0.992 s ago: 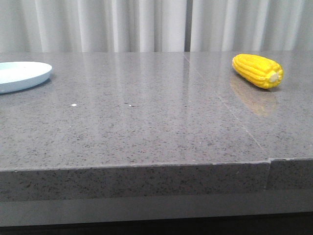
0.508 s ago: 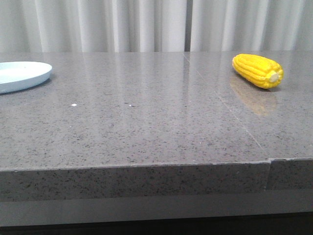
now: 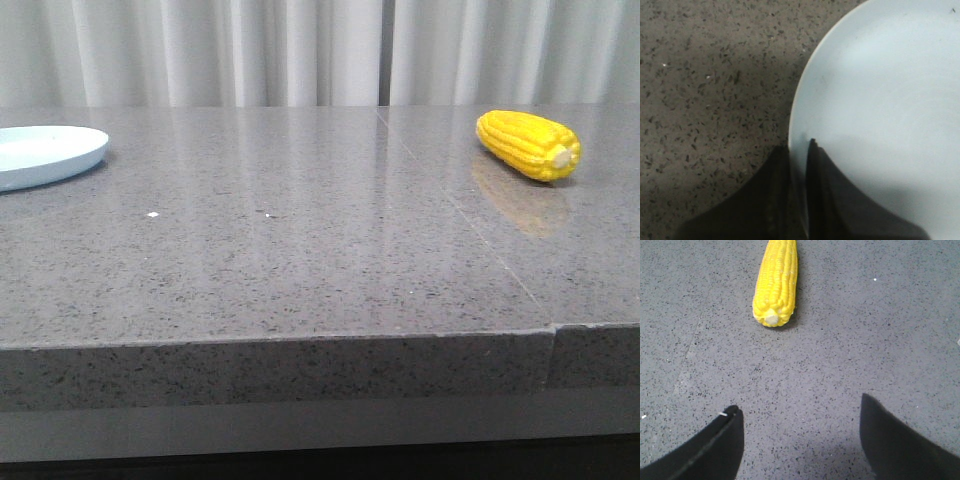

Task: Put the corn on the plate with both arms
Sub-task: 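Grip the plate rim with the left gripper and drag it toward center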

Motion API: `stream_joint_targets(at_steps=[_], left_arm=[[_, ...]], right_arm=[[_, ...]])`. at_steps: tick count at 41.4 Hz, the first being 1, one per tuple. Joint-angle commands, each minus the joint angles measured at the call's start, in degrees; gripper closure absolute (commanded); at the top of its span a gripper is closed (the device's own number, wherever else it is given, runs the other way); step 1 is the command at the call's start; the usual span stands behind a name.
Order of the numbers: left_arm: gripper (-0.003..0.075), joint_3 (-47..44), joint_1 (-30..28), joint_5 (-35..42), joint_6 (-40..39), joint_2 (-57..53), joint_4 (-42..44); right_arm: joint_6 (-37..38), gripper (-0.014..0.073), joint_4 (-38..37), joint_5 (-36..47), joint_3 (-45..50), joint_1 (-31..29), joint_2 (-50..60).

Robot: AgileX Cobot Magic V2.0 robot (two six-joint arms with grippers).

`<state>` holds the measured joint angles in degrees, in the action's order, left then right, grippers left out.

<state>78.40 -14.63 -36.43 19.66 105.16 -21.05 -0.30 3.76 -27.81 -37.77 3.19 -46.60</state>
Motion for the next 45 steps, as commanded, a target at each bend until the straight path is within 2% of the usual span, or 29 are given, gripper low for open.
stream_joint_targets(at_steps=[1, 7, 14, 27, 45], left_arm=[[0.0741, 1.69, 0.16, 1.88, -0.07, -2.64, -2.42], [0.074, 1.69, 0.74, 1.78, -0.07, -4.65, -5.54], [0.074, 1.69, 4.44, 2.02, 0.07, -8.24, -5.81], [0.074, 1.69, 16.52, 1.76, 0.07, -10.12, -10.6], [0.0741, 1.58, 30.28, 2.67, 0.07, -4.89, -11.41]], right_arm=[[-0.34, 0.0072, -0.3, 3.66, -1.97, -0.04, 0.16], [-0.34, 0.0072, -0.3, 3.66, -1.97, -0.04, 0.16], [-0.34, 0.0072, -0.3, 3.66, -1.97, -0.04, 0.16], [-0.34, 0.0072, -0.3, 3.66, -1.97, -0.04, 0.16], [-0.34, 0.0072, -0.3, 3.6, -1.97, -0.04, 0.16]])
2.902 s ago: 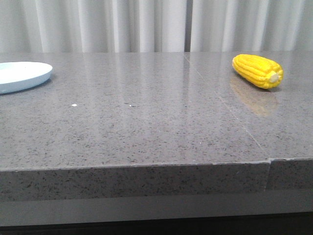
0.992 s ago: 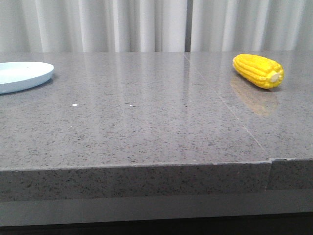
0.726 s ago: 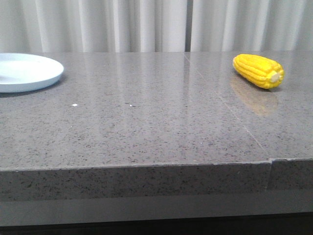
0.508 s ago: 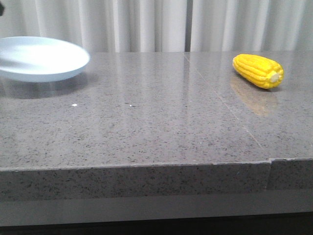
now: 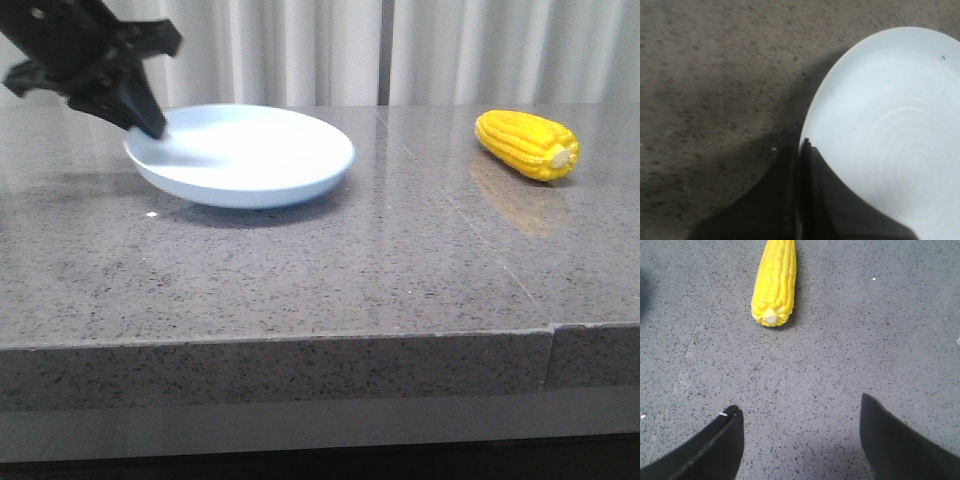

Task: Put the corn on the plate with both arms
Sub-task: 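Grip the plate rim with the left gripper and drag it toward center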

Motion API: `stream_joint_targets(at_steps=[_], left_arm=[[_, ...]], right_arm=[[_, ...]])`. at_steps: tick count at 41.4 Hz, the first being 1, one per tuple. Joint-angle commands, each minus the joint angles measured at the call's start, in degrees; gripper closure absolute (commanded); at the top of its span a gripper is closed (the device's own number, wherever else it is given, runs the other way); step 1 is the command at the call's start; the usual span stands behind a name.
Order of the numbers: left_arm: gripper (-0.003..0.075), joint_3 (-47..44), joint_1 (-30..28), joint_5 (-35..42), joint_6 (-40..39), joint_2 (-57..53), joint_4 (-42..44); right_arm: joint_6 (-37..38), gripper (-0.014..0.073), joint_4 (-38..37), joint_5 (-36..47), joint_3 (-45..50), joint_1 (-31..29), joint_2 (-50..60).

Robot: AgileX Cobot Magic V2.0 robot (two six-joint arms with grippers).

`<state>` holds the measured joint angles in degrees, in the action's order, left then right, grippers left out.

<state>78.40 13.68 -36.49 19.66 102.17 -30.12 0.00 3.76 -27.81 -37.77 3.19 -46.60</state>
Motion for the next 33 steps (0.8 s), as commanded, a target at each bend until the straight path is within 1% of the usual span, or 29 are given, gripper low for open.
stream_joint_targets(at_steps=[1, 5, 9, 12, 13, 16, 20, 21, 24, 26, 28, 33], left_arm=[[0.0741, 1.58, 2.6, 2.89, 0.07, -1.55, -2.34], [0.074, 1.58, 4.13, 3.73, 0.07, -0.27, -2.45], [0.0738, 1.58, 4.47, 3.84, -0.54, 0.76, -4.21], [0.0711, 1.58, 4.47, 3.63, -0.54, 0.96, -4.47], [0.0692, 1.58, 4.47, 3.5, -0.54, 0.96, -4.47], [0.06, 1.58, 4.47, 3.24, -0.54, 0.81, -4.47], [0.044, 1.58, 4.47, 3.24, -0.54, -0.06, -3.63], [0.0389, 1.58, 4.47, 3.24, -0.54, -0.58, -3.48], [0.0283, 1.58, 4.47, 3.24, -0.54, -2.23, -2.08], [0.0244, 1.58, 4.47, 2.77, -0.54, -3.6, -1.06], [0.0225, 1.58, 4.47, 1.99, -0.42, -5.46, 0.1], [0.0226, 1.58, 5.48, -2.18, 1.65, -10.45, 3.12]], right_arm=[[-0.64, 0.0072, -0.3, 3.6, -1.97, -0.04, 0.16], [-0.64, 0.0072, -0.3, 3.6, -1.97, -0.04, 0.16], [-0.64, 0.0072, -0.3, 3.6, -1.97, -0.04, 0.16], [-0.64, 0.0072, -0.3, 3.6, -1.97, -0.04, 0.16], [-0.64, 0.0072, -0.3, 3.6, -1.97, -0.04, 0.16], [-0.64, 0.0072, -0.3, 3.6, -1.97, -0.04, 0.16], [-0.64, 0.0072, -0.3, 3.6, -1.97, -0.04, 0.16], [-0.64, 0.0072, -0.3, 3.6, -1.97, -0.04, 0.16], [-0.64, 0.0072, -0.3, 3.6, -1.97, -0.04, 0.16], [-0.64, 0.0072, -0.3, 3.6, -1.97, -0.04, 0.16], [-0.64, 0.0072, -0.3, 3.6, -1.97, -0.04, 0.16], [-0.64, 0.0072, -0.3, 3.6, -1.97, -0.04, 0.16]])
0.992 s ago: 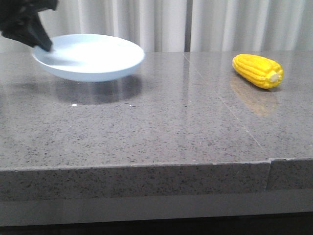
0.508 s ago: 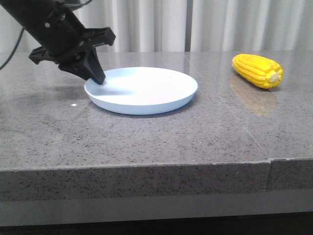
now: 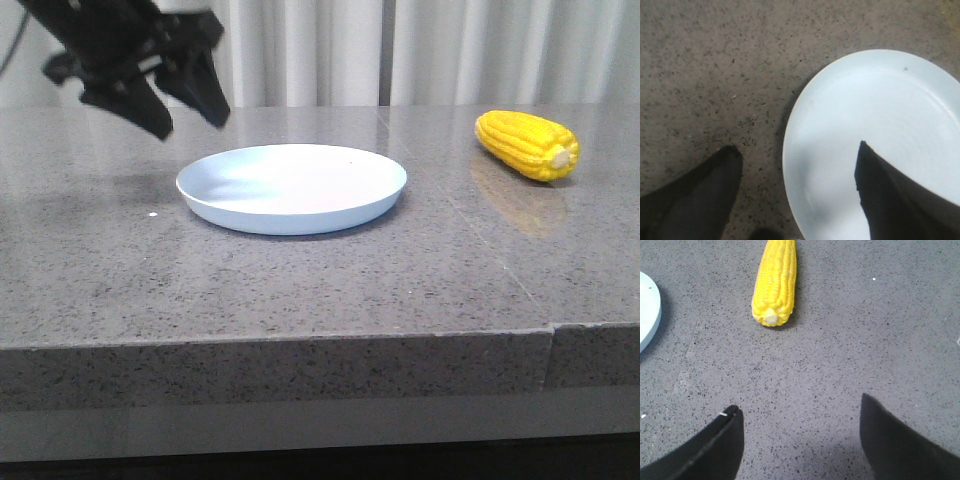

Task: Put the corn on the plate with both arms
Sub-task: 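Release the plate and lift the left gripper away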

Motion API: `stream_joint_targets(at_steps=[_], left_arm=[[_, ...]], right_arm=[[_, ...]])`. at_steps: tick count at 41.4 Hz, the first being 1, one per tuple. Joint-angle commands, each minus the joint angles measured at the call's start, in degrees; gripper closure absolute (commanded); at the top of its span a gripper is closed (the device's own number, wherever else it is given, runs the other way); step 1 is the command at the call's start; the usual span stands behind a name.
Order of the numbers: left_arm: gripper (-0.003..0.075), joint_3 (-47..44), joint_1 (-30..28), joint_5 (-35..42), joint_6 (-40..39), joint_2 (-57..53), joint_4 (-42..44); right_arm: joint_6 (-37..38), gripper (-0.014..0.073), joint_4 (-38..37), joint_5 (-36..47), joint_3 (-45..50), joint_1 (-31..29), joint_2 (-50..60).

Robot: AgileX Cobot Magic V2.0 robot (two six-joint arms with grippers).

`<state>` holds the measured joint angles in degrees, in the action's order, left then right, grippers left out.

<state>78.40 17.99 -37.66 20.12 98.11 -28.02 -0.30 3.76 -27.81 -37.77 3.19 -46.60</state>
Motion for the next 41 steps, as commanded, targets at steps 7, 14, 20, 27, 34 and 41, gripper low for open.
stream_joint_targets(at_steps=[7, 14, 20, 27, 34, 41], left_arm=[[0.0226, -0.46, 5.97, -2.97, 1.75, -13.22, 6.56], [0.0226, -5.02, 13.96, -3.26, 1.6, -20.32, 9.93], [0.0226, -9.54, 20.83, -4.44, -7.22, -26.03, 19.26], [0.0226, -13.43, 23.65, -7.05, -16.81, -33.04, 28.46], [0.0226, -17.71, 23.65, -6.5, -17.51, -40.82, 28.46], [0.0226, -19.98, 23.65, -5.57, -17.51, -45.31, 28.46]], right_arm=[[-0.34, 0.0072, -0.3, 3.6, -1.97, -0.04, 0.16], [-0.34, 0.0072, -0.3, 3.6, -1.97, -0.04, 0.16], [-0.34, 0.0072, -0.3, 3.6, -1.97, -0.04, 0.16], [-0.34, 0.0072, -0.3, 3.6, -1.97, -0.04, 0.16], [-0.34, 0.0072, -0.3, 3.6, -1.97, -0.04, 0.16], [-0.34, 0.0072, -0.3, 3.6, -1.97, -0.04, 0.16]])
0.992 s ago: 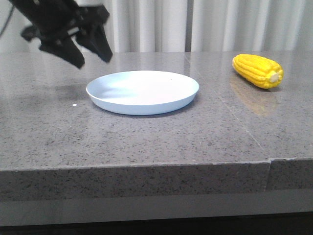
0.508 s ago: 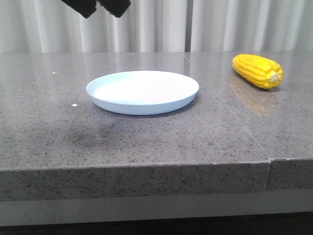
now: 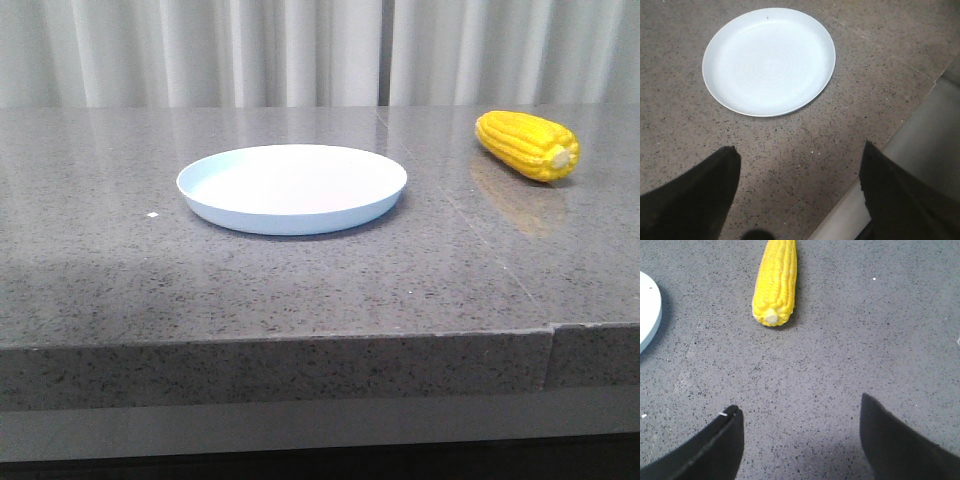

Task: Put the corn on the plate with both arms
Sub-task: 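Release the plate and lift the left gripper away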

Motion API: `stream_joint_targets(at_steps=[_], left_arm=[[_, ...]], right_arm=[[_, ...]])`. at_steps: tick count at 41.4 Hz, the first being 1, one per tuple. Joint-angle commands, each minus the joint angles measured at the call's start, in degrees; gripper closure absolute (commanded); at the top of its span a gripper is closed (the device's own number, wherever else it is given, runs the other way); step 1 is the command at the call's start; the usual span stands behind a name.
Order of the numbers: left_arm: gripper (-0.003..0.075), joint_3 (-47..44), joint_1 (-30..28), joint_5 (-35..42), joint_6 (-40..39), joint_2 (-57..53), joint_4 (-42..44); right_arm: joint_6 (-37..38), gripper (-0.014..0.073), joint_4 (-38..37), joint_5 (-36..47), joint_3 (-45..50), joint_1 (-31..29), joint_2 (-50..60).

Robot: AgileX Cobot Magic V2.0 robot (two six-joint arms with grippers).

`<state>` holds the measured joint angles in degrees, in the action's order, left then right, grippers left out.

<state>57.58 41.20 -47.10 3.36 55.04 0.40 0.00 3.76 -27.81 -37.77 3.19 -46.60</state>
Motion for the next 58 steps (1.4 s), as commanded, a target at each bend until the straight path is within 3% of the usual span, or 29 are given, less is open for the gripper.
stream_joint_targets(at_steps=[1, 34, 44, 58], left_arm=[[0.0226, 0.75, 0.44, 3.87, -0.75, -2.6, 0.04], [0.0226, 0.75, 0.44, 3.87, -0.75, -2.87, 0.04], [0.0226, 0.75, 0.44, 3.87, -0.75, -2.87, 0.04], [0.0226, 0.75, 0.44, 3.87, -0.75, -2.87, 0.04]], right_arm=[[-0.64, 0.0072, -0.3, 3.6, -1.97, -0.04, 0.16], [-0.64, 0.0071, 1.81, 3.28, -3.18, -0.04, -2.33], [-0.64, -0.0013, 1.88, -3.44, -13.46, 1.55, -14.33], [-0.64, -0.0009, 1.88, -10.19, -33.54, 2.19, -35.08]])
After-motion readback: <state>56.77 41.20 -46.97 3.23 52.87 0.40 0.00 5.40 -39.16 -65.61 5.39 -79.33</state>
